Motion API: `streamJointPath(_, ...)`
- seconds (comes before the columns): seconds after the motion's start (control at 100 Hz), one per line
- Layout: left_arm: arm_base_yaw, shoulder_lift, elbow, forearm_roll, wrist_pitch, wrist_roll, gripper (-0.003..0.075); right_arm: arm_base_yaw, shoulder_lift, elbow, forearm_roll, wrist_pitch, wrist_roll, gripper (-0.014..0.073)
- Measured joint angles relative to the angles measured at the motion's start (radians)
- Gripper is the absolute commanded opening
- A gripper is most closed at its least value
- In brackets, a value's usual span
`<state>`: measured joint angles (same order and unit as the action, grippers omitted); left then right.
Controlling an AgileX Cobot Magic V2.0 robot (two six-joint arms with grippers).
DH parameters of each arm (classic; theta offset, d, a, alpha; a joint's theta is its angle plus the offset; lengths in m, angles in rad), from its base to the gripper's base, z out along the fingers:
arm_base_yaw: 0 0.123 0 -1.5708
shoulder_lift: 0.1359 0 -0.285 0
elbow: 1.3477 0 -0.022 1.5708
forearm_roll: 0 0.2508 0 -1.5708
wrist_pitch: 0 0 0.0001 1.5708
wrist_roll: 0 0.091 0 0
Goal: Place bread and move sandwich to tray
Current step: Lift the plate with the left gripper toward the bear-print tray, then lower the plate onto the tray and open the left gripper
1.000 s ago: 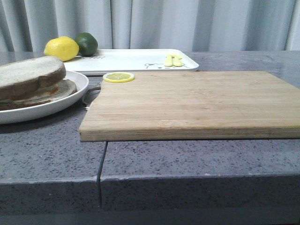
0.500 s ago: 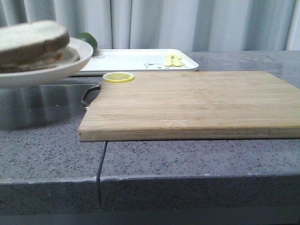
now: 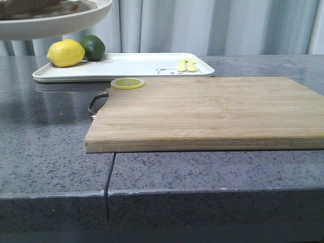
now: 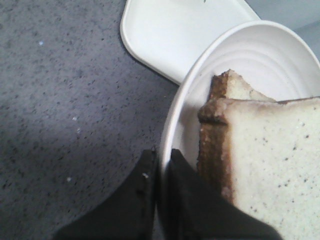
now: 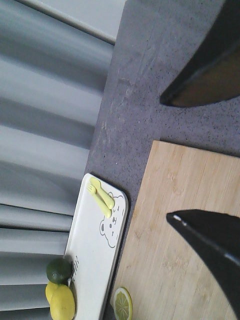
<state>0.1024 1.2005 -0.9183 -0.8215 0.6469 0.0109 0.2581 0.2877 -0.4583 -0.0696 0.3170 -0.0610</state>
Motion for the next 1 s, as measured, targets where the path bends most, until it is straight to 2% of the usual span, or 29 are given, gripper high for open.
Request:
streamJointPath(0.42,-0.005,0.381,-0.412,-0.004,0.163,0.023,-0.0019,0.000,0.000,0.000,0.016,0.000,0.000,0.0458)
streamJointPath(0.79,-0.095,0.683,-0.755,0.004,0.243,0.026,-0.0019,0.000,0.000,0.000,0.019,0.000,0.000,0.0458)
streamJointPath(1.0,-0.128,0.830,-0.936,0.090,0.288,-0.011,-0.0019,0.000,0.000,0.000,0.019,0.031,0.000,0.0458)
